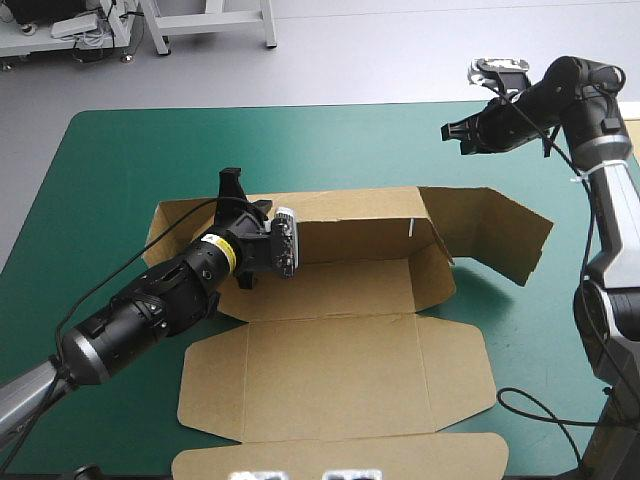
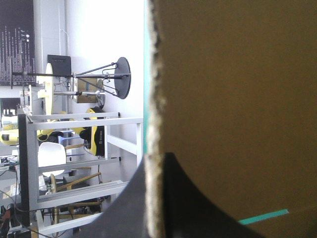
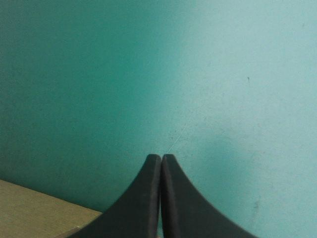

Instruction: Fold the box

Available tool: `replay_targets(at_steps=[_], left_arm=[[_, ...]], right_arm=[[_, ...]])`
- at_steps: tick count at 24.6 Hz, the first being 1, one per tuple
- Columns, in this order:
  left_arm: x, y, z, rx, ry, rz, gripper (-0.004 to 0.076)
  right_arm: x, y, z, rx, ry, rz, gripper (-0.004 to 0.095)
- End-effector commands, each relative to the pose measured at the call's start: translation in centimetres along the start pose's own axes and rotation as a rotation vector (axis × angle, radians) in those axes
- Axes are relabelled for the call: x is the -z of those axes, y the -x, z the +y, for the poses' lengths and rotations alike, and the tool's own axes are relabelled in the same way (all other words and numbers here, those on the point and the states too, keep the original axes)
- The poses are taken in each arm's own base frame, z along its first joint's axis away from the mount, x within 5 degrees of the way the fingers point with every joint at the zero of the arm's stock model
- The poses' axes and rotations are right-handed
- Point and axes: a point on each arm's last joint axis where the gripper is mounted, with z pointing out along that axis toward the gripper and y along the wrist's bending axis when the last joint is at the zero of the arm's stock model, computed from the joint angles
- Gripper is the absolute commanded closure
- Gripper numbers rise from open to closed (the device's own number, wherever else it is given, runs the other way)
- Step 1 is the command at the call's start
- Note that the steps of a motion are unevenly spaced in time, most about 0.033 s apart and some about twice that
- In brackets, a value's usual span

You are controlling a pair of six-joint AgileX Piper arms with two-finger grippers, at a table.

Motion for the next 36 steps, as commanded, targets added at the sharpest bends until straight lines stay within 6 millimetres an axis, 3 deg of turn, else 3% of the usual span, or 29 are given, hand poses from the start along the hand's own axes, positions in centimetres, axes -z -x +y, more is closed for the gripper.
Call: replay_targets(at_steps=[1, 8, 13, 17, 24, 27, 36], left_arm=[[1.4, 0.6, 1.9, 0.006, 0.109, -0.056, 0.0733], [0.8, 0.3, 1.6, 0.025, 0.087, -0.017, 0.0733], [0.1, 0.1, 1.1, 0.021, 0.060, 0.025, 0.0733], [-0.7, -0.1, 0.6, -0.003, 0.038, 0.066, 0.0733], [-0.8, -0.1, 0.7, -0.011, 0.049, 0.058, 0.0733], [-0.7, -0.4, 0.6, -0.010, 0.042, 0.093, 0.0733], [-0.7, -0.4, 0.6, -0.010, 0.040, 0.101, 0.0733]], right_arm=[[2.1, 0.2, 1.0, 0.009, 0.022, -0.052, 0.0921], [-0.8, -2.5, 0.7, -0.006, 0.048, 0.090, 0.0921], [-0.1, -4.1, 1.7, 0.022, 0.050, 0.122, 0.0921], [2.1, -5.4, 2.9, 0.070, 0.097, 0.097, 0.0921], [-0.3, -8.4, 3.5, 0.100, 0.268, 0.176, 0.0921], [0.1, -9.3, 4.0, 0.141, 0.295, 0.038, 0.0921], [-0.8, -17.0, 4.8, 0.289, 0.359, -0.285, 0.0921]])
